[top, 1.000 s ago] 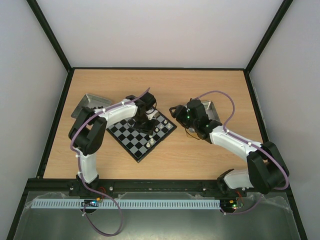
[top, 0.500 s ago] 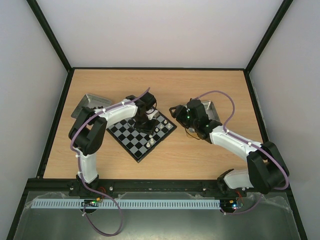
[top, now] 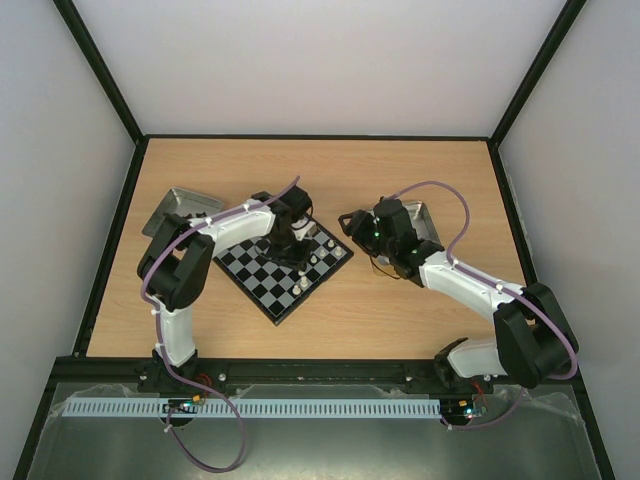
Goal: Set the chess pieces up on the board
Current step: Place the chess piece on the chessboard.
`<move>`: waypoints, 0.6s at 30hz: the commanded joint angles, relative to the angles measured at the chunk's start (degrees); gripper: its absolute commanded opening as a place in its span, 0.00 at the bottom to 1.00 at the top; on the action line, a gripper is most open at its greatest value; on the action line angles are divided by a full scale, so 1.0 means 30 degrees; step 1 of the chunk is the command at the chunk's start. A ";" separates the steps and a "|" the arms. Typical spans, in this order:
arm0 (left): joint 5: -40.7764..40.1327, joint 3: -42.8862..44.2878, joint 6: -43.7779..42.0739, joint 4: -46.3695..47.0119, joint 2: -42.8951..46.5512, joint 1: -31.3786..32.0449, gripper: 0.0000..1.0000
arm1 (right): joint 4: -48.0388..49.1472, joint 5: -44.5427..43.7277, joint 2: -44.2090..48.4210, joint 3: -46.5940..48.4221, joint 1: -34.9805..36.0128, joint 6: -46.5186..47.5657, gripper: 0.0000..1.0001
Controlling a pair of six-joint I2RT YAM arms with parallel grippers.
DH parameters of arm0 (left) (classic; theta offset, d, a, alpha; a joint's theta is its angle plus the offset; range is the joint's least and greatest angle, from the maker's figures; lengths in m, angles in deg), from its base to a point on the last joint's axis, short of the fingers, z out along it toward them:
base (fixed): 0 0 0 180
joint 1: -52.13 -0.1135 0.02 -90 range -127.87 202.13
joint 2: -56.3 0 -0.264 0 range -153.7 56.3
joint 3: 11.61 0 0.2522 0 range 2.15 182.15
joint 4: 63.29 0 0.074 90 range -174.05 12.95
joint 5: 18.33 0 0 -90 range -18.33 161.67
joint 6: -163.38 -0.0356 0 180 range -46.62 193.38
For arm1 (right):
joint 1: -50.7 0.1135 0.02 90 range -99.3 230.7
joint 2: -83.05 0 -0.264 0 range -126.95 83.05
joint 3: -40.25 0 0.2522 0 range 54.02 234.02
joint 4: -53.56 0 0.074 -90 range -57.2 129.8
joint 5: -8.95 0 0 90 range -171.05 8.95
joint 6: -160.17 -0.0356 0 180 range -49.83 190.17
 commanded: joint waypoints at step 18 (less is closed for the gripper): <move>-0.1255 0.0640 0.0314 0.0147 -0.0536 0.0374 0.08 | 0.0014 -0.0754 0.0396 -0.0288 -0.0089 0.0324 0.53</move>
